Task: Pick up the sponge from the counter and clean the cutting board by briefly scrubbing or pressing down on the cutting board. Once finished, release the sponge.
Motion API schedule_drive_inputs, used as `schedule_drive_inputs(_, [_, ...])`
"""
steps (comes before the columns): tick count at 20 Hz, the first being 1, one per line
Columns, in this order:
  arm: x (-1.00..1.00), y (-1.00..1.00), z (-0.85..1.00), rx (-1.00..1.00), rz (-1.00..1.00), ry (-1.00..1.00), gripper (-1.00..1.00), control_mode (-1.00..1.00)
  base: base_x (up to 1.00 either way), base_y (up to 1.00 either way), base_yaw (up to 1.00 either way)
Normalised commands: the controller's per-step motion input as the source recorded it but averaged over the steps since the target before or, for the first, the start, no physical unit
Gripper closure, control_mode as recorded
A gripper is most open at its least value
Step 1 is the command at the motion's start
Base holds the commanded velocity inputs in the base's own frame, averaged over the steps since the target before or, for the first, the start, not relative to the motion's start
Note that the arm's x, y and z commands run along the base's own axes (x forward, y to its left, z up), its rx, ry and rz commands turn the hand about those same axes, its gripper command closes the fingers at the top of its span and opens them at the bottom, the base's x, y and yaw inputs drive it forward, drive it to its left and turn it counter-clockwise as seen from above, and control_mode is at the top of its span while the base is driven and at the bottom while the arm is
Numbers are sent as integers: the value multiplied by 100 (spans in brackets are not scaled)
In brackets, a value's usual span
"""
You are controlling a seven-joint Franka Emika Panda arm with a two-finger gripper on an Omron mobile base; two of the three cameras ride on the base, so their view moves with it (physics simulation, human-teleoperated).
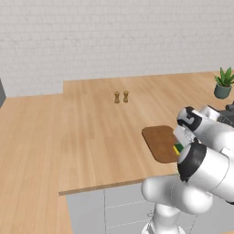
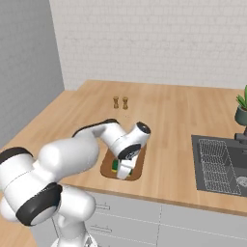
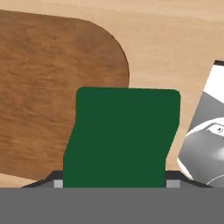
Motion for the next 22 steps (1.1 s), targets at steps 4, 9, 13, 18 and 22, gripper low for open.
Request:
schedule_drive_inputs(4, [0, -37, 0, 8, -13, 0, 100, -100, 0, 0, 0])
schedule_drive_inputs(9, [6, -1, -5, 1, -1, 0, 100, -100, 0, 0, 0])
schedule_drive_inputs(13, [19, 0, -27, 4, 0, 0, 100, -100, 0, 0, 0])
schedule_drive_inputs(18, [20, 0, -24, 2, 0, 0, 100, -100, 0, 0, 0])
schedule_drive_inputs(22, [24, 0, -19, 0, 0, 0, 100, -100, 0, 0, 0])
